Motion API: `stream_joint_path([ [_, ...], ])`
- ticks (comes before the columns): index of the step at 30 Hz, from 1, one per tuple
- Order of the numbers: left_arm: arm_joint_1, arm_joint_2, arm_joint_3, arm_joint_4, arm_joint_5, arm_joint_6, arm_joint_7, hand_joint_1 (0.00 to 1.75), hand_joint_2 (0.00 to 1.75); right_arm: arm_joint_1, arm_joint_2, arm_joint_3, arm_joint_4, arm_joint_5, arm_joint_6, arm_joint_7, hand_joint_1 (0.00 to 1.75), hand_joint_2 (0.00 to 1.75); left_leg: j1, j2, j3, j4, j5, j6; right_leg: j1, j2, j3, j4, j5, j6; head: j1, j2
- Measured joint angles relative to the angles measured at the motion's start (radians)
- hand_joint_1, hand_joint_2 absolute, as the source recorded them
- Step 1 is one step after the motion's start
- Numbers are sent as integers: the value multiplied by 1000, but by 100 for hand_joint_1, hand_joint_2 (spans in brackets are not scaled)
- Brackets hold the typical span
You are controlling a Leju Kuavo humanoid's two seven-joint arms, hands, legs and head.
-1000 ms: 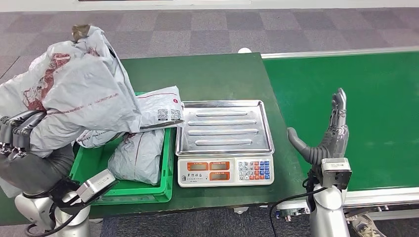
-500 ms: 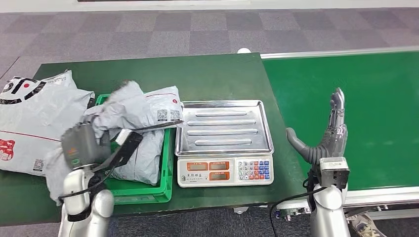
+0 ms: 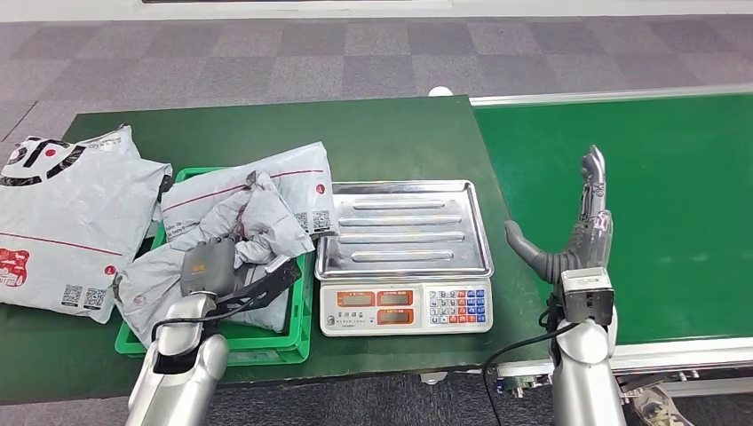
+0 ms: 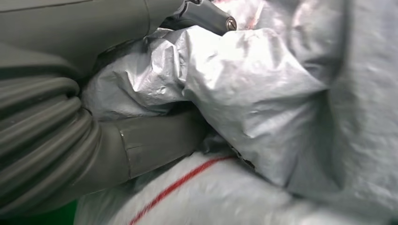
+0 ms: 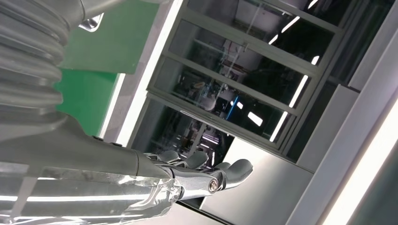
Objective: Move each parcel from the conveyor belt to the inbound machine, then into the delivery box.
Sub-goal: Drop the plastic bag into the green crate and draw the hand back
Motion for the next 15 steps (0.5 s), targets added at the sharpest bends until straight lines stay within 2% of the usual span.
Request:
stream_joint_path([
  [5,-4,3,0,34,56,-109,-16,154,175,-17,10,6,23,10,-1,0,0,175,0,0,3,0,0,0,0,-1,3,0,0,0,0,0],
  [10,-7,12,-19,68,65,-173,-41,154,175,-42,18,20,58,13,-2,1,0,175,0,-3,6,0,0,1,0,-4,7,0,-1,1,0,0],
  [11,-8,13,-22,72,65,-175,-42,145,175,-46,19,22,63,13,-2,1,0,175,0,-4,6,0,0,1,0,-4,8,0,-1,1,0,0],
  [12,-9,14,-24,76,65,-176,-43,128,175,-49,20,23,66,13,-2,1,0,175,0,-4,7,0,0,1,0,-4,9,0,-1,1,0,0],
  [15,-12,16,-26,83,67,-178,-46,66,175,-54,21,25,75,13,-2,1,0,175,0,-5,8,0,0,1,-1,-5,11,0,-2,1,0,0],
])
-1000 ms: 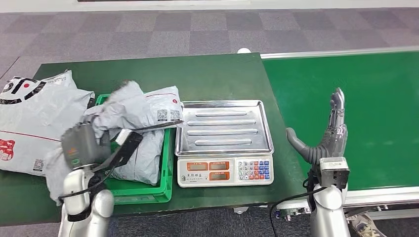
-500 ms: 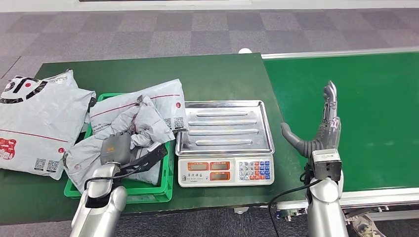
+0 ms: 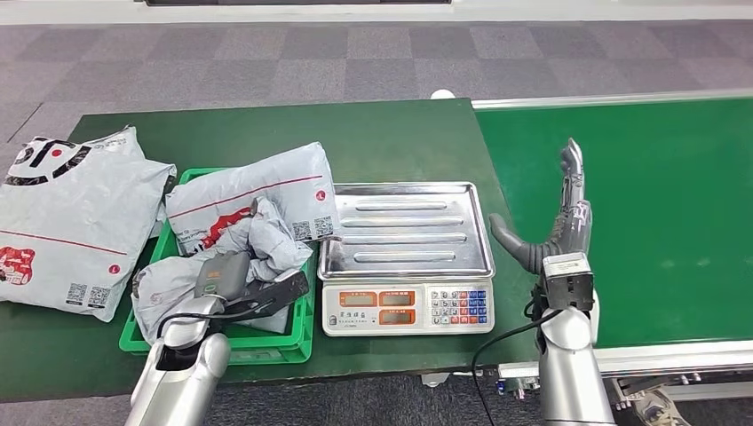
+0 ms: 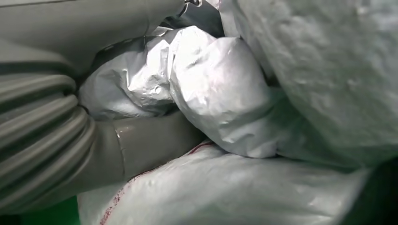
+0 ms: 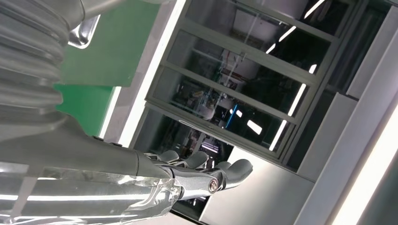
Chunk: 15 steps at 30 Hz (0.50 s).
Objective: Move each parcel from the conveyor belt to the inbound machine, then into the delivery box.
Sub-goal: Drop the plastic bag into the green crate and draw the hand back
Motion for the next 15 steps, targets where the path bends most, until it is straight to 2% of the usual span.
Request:
stream_joint_path([
  [1,-1,0,0,2,3,-2,-2,55,175,-1,1,1,2,0,0,0,0,175,0,0,0,0,0,0,0,0,0,0,0,0,0,0],
  [3,-2,2,-2,4,14,-11,-6,22,175,-2,2,3,6,2,-2,1,0,175,0,0,1,0,0,1,0,0,1,0,-1,0,0,0],
  [5,-2,3,-3,5,27,-21,-11,0,87,-2,3,4,10,3,-2,2,0,175,0,0,2,0,-1,1,0,0,2,0,-1,0,0,0],
  [7,-2,6,-8,4,40,-15,-19,0,0,-2,3,6,13,4,-5,2,0,175,0,0,3,0,-1,1,0,0,3,0,-1,0,0,0],
  [9,0,9,-14,-2,71,39,-39,0,0,3,3,6,14,2,-11,2,0,175,0,-1,3,0,-1,1,-1,-1,3,0,-1,0,0,0],
  [13,25,9,-17,-62,251,230,-113,0,0,37,3,7,-8,-10,-23,0,0,175,0,-3,1,0,-1,1,0,-3,1,0,-2,1,0,0],
  [15,34,8,-17,-84,302,257,-126,0,0,46,3,7,-17,-14,-22,0,0,175,0,-3,-1,0,-1,1,0,-2,-1,0,-2,1,0,0],
])
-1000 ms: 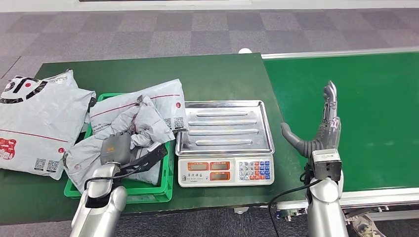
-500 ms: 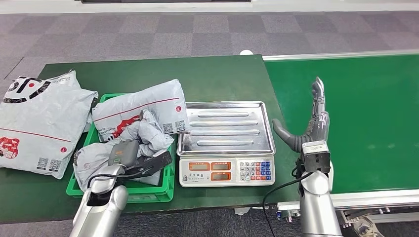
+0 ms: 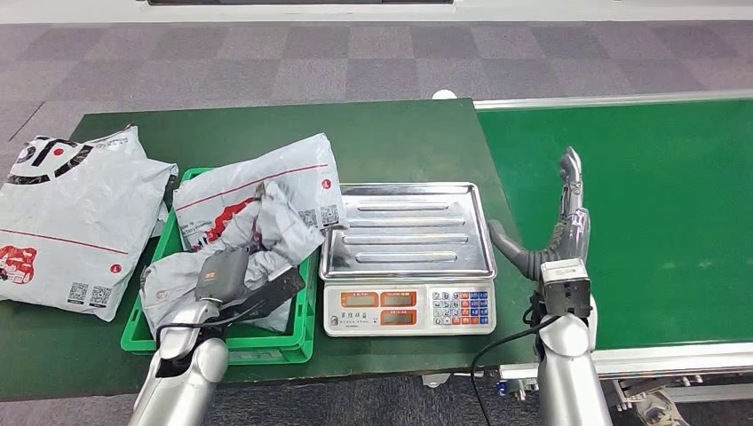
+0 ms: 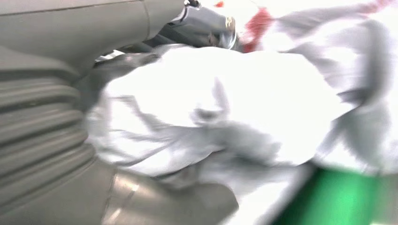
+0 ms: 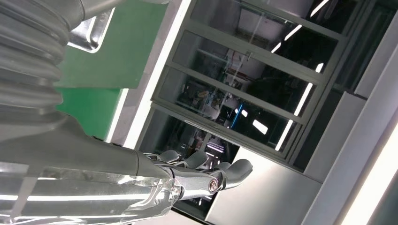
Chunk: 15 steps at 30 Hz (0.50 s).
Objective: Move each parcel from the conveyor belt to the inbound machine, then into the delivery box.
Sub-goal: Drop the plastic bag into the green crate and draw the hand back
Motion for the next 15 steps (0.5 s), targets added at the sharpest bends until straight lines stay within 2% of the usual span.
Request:
stream_joint_path([
  [10,23,-1,-3,-85,51,10,-4,0,0,25,0,0,-23,-4,0,1,0,175,0,4,-3,0,0,-1,0,5,-5,0,1,0,0,0],
  [15,31,-1,-3,-117,199,94,-109,0,0,26,-1,0,-24,-4,-1,0,0,175,1,4,-4,0,-1,-1,1,5,-7,0,1,0,0,0],
])
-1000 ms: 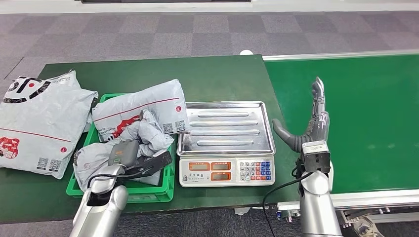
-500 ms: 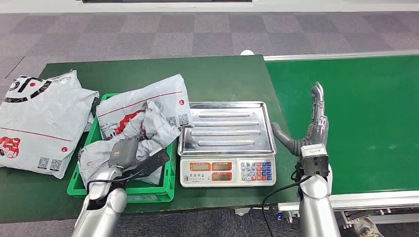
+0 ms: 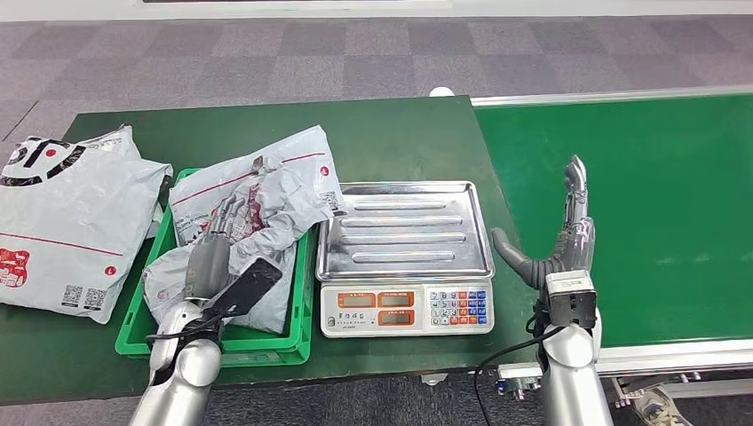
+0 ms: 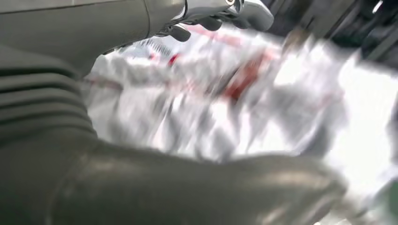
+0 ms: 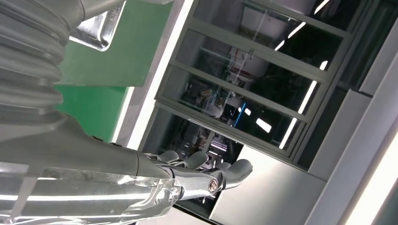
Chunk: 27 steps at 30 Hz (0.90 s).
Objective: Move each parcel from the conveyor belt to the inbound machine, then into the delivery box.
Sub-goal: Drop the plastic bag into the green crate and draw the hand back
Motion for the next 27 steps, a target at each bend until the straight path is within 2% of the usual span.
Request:
stream_joint_path([
  [5,7,-2,0,-50,144,59,-77,0,0,0,-3,0,0,-8,-5,-1,0,175,0,0,-1,0,0,0,0,0,-1,0,0,0,0,0],
  [12,24,-4,0,-121,240,156,-155,0,0,-1,-5,0,0,-17,-8,-4,0,175,0,0,-1,0,0,0,0,0,-1,0,0,0,0,0],
  [18,52,-10,0,-195,174,323,-188,0,0,-1,-5,0,0,-18,-10,-5,0,175,0,0,-1,0,0,0,0,0,-1,0,0,0,0,0],
  [20,56,-14,0,-205,190,316,-204,0,87,-1,-6,0,0,-19,-10,-5,0,175,0,0,-1,0,0,0,0,0,-1,0,0,0,0,0],
  [21,57,-16,0,-208,239,273,-228,0,131,-1,-8,0,0,-22,-8,-5,0,175,0,0,-1,0,0,0,0,0,-1,0,0,0,0,0],
  [22,57,-18,-2,-210,335,189,-260,0,175,-2,-11,0,1,-28,-3,-5,0,175,0,0,-1,0,0,0,0,0,-1,0,0,0,0,0],
  [25,55,-22,-32,-199,741,-164,-330,0,175,-26,-20,0,22,-55,15,-2,0,175,0,0,-1,0,0,0,0,0,-1,0,0,0,0,0],
  [27,47,-29,-67,-165,889,-317,-350,0,175,-54,-26,-7,61,-80,13,-1,0,175,-1,1,-1,0,0,0,0,1,-2,0,1,0,0,0],
])
